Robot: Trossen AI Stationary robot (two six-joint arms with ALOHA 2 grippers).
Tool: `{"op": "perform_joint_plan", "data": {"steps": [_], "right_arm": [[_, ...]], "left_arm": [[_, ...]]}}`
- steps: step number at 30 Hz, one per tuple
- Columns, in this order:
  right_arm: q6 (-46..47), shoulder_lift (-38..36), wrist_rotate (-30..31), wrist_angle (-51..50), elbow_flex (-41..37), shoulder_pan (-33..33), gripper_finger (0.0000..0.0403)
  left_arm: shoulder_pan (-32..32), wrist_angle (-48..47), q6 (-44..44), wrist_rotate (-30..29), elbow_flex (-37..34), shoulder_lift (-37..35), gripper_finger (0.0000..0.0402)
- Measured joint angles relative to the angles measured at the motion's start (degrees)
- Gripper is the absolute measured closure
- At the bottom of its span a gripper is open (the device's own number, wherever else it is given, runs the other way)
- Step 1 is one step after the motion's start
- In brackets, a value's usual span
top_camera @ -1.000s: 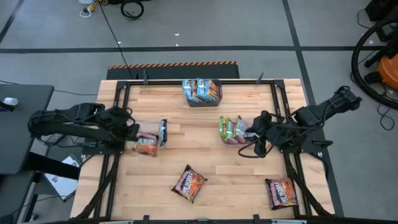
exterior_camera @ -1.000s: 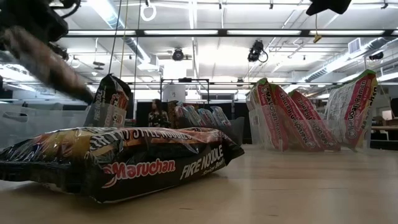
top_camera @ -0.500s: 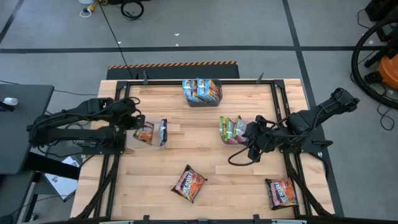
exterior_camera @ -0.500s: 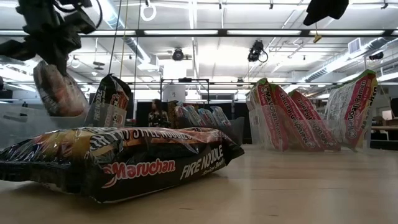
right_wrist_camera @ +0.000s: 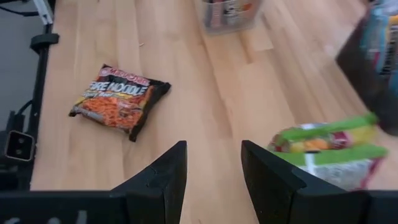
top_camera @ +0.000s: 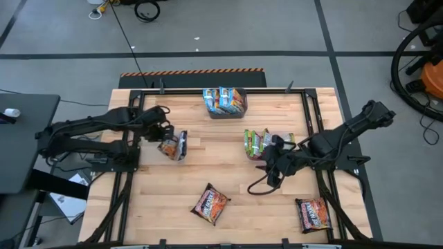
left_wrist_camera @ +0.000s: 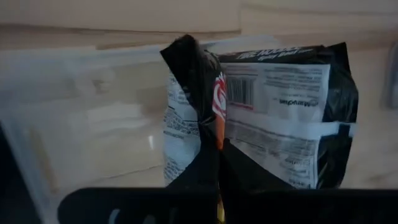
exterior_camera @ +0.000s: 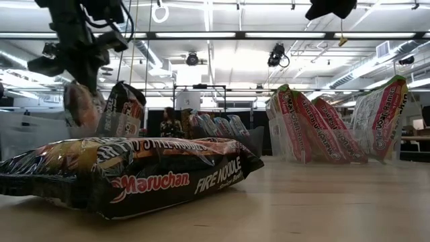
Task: Sort Maruchan noodles
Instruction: Put the black noodle pack into the left transparent bin
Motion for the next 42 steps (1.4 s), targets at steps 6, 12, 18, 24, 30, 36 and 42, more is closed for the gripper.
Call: {"op": "perform_joint_plan", "data": {"steps": [6,12,18,24,30,36,42], "right_arm": [[-0.8,3.6,-0.6,3.2,0.0,1.4,0.0245],[-1.2,5.7,-0.7,3.5,0.0,2.6,0.0245],[-1.4,6.2,-0.8,4.7,0.0,2.6,0.0245],[-1.7,6.2,-1.0,5.2,0.0,2.7,0.0245],[-4.0,6.2,-0.5,5.5,0.0,2.6,0.0245],[-5.8,6.3,0.9,8.4,0.0,2.6,0.0245],[-11.2,6.3,0.9,11.3,0.0,2.6,0.0245]], "left_arm": [[-3.0,9.9,-1.9,-0.4,0.0,6.2,0.0393],[-5.5,21.6,-4.1,-0.4,0.0,12.5,0.0335],[-5.9,27.1,-2.3,-0.8,0.0,15.0,0.0270],[-4.7,28.6,3.1,-0.8,2.6,12.4,0.0252],[-10.1,28.2,14.6,-1.1,6.7,9.6,0.0251],[-28.5,37.3,17.8,-5.2,7.3,10.0,0.0251],[-48.9,37.6,15.4,-19.1,7.2,16.1,0.0250]]}}
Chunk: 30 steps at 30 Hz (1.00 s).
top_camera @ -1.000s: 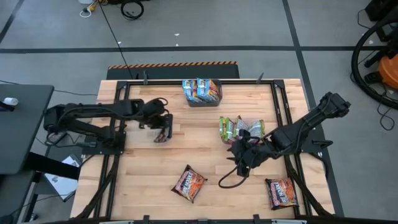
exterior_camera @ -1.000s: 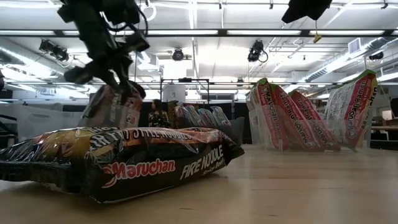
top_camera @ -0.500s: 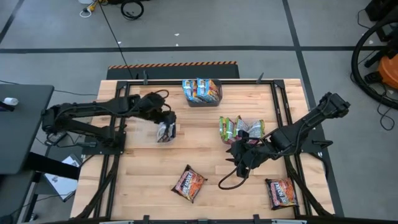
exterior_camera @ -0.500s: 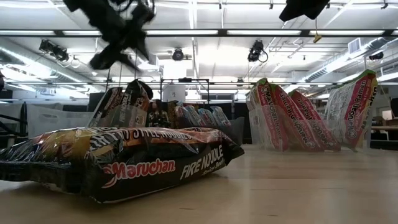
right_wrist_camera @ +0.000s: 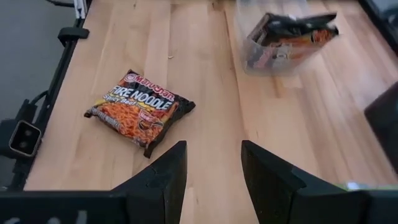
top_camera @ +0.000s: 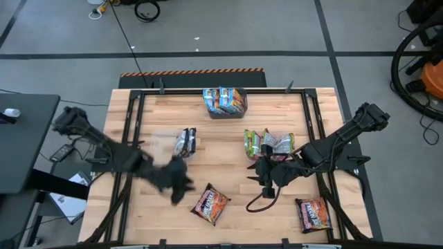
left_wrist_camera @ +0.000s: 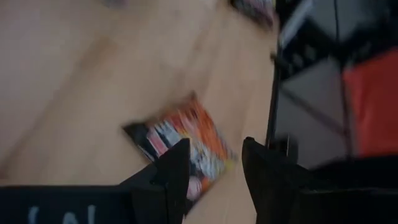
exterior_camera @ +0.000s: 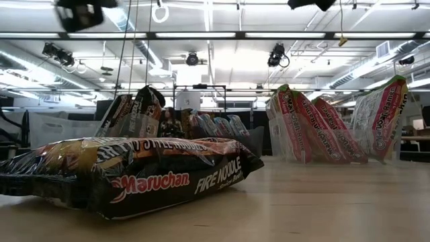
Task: Sort Maruchan noodles
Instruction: Put the black noodle pack into the left transparent bin
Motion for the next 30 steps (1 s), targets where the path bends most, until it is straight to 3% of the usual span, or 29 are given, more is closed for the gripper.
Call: {"op": "perform_joint_plan", "data": {"steps": [5,11,15,20,23,30], "right_arm": [[-8.0,0.0,-0.6,4.6,0.0,0.0,0.0245],[-12.7,0.0,3.4,8.7,0.0,1.2,0.0245],[-9.5,0.0,7.6,8.7,0.0,2.6,0.0245],[-3.7,1.2,9.5,7.8,0.0,3.7,0.0245],[-0.2,2.0,10.4,7.1,0.0,3.7,0.0245],[2.8,2.8,11.7,6.2,0.0,3.6,0.0245]], "left_arm": [[-8.7,3.7,9.2,-2.5,0.0,8.4,0.0250],[-11.5,13.8,23.3,2.7,0.0,18.2,0.0242],[-11.7,16.2,34.7,4.9,1.3,23.5,0.0216],[-11.4,16.7,47.6,-1.7,3.5,29.4,0.0178],[-10.8,18.4,53.6,-2.5,4.4,32.1,0.0165],[-10.5,20.5,57.7,-6.0,5.2,35.4,0.0175]]}}
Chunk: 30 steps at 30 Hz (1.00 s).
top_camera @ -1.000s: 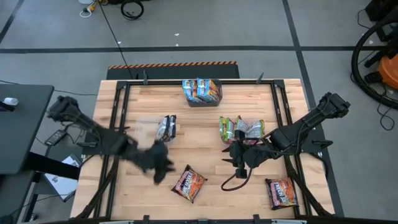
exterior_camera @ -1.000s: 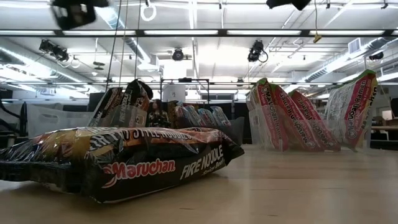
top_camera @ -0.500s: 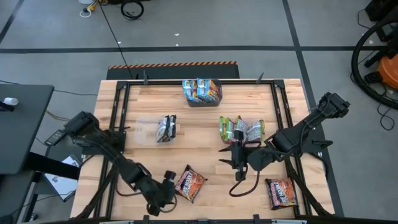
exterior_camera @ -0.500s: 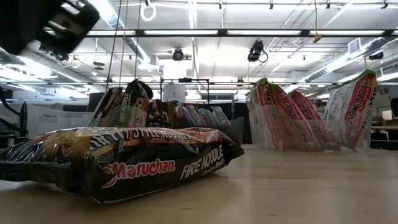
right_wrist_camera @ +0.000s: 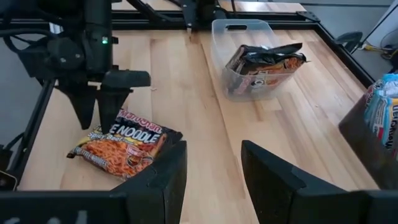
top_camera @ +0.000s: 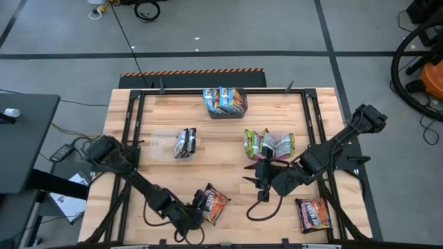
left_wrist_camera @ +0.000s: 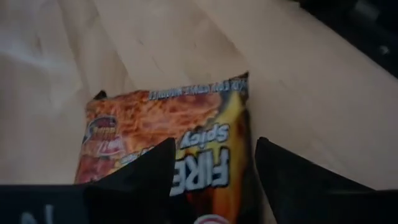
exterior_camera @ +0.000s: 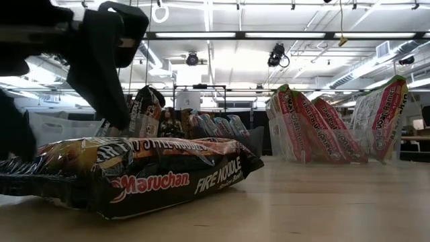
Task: Sort Maruchan noodles
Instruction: Put the black noodle pack into the left transparent bin
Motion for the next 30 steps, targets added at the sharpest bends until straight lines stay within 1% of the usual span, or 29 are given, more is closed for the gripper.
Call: {"op": "perform_joint_plan", "data": {"steps": [3,8,12,16,19,21,25,27,28,30], "right_arm": [[0.0,0.0,0.0,-0.1,0.0,-0.1,0.0245],[0.0,0.0,0.0,-0.3,0.0,-0.1,0.0245],[1.5,0.0,-0.2,-0.9,0.0,0.0,0.0245],[2.7,0.0,-1.6,-1.7,0.0,0.1,0.0245],[3.0,0.0,-2.1,-1.5,0.0,0.1,0.0245],[3.0,0.0,-2.4,-1.4,0.0,0.1,0.0245],[3.0,0.0,-3.2,-1.4,0.0,0.2,0.0245],[3.0,0.0,-3.4,-1.4,0.0,0.2,0.0245],[3.0,0.0,-3.4,-1.4,0.0,0.2,0.0245],[3.0,0.0,-3.4,-1.4,0.0,0.2,0.0245]], "left_arm": [[0.1,-0.2,1.3,0.0,0.0,1.0,0.0192],[0.0,-0.1,7.1,-1.9,0.1,2.4,0.0230],[0.0,0.3,7.4,-2.6,0.3,2.4,0.0268],[-0.5,-1.9,6.1,-2.4,2.2,1.8,0.0320],[-0.5,-5.7,1.8,-2.4,5.6,0.3,0.0365],[-0.3,-10.9,-2.6,-2.4,8.1,-1.0,0.0390],[0.8,-23.4,-13.8,-2.7,12.7,-4.2,0.0393],[1.4,-28.0,-19.4,-2.7,14.4,-6.8,0.0395],[1.7,-29.5,-20.1,-2.0,14.8,-8.0,0.0396],[2.0,-29.8,-18.9,-0.6,14.9,-8.7,0.0395]]}}
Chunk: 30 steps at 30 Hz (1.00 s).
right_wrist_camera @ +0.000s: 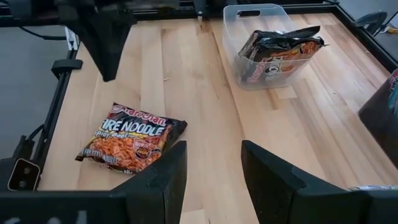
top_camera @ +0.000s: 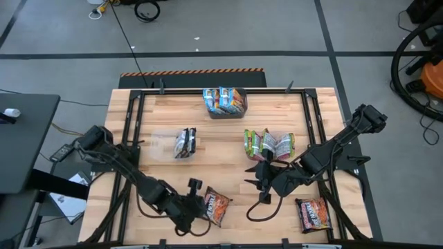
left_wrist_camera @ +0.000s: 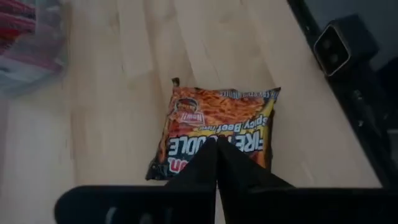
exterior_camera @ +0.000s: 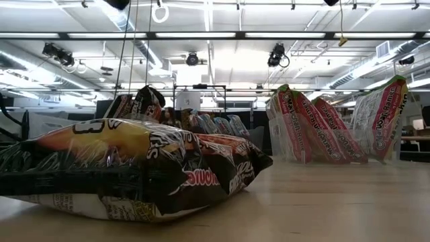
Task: Sort Maruchan noodles
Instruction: Put the black noodle pack into the left transparent bin
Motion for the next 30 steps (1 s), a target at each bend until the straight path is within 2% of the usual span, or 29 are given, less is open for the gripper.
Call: {"op": "perform_joint_plan", "data": {"steps": [3,6,12,16,20,24,27,30], "right_arm": [[0.1,0.0,0.1,-0.7,0.0,0.0,0.0245],[1.6,0.0,0.1,-1.9,0.0,0.0,0.0245],[5.4,0.0,-0.4,-2.8,0.0,0.0,0.0245],[5.8,0.0,-2.9,-3.4,0.0,0.0,0.0245],[8.4,0.0,-4.3,-4.6,0.0,0.0,0.0245],[9.0,0.0,-4.6,-5.1,0.0,0.0,0.0245],[9.0,0.0,-4.9,-5.0,0.0,0.0,0.0245],[9.0,0.0,-4.9,-5.0,0.0,0.0,0.0245]], "left_arm": [[-0.5,-0.6,0.7,0.3,-0.2,0.9,0.0377],[-0.7,1.9,1.7,2.3,-0.1,3.4,0.0337],[-0.5,12.7,8.5,3.4,-0.2,10.8,0.0239],[-0.5,16.3,11.6,4.3,-0.2,14.2,0.0207],[-0.6,15.9,8.8,4.7,-0.2,15.9,0.0215],[-0.3,15.7,6.0,4.5,-0.1,16.4,0.0246],[-0.3,15.6,6.3,4.4,-0.1,16.4,0.0286],[-0.2,15.1,6.3,4.3,0.0,16.5,0.0346]]}}
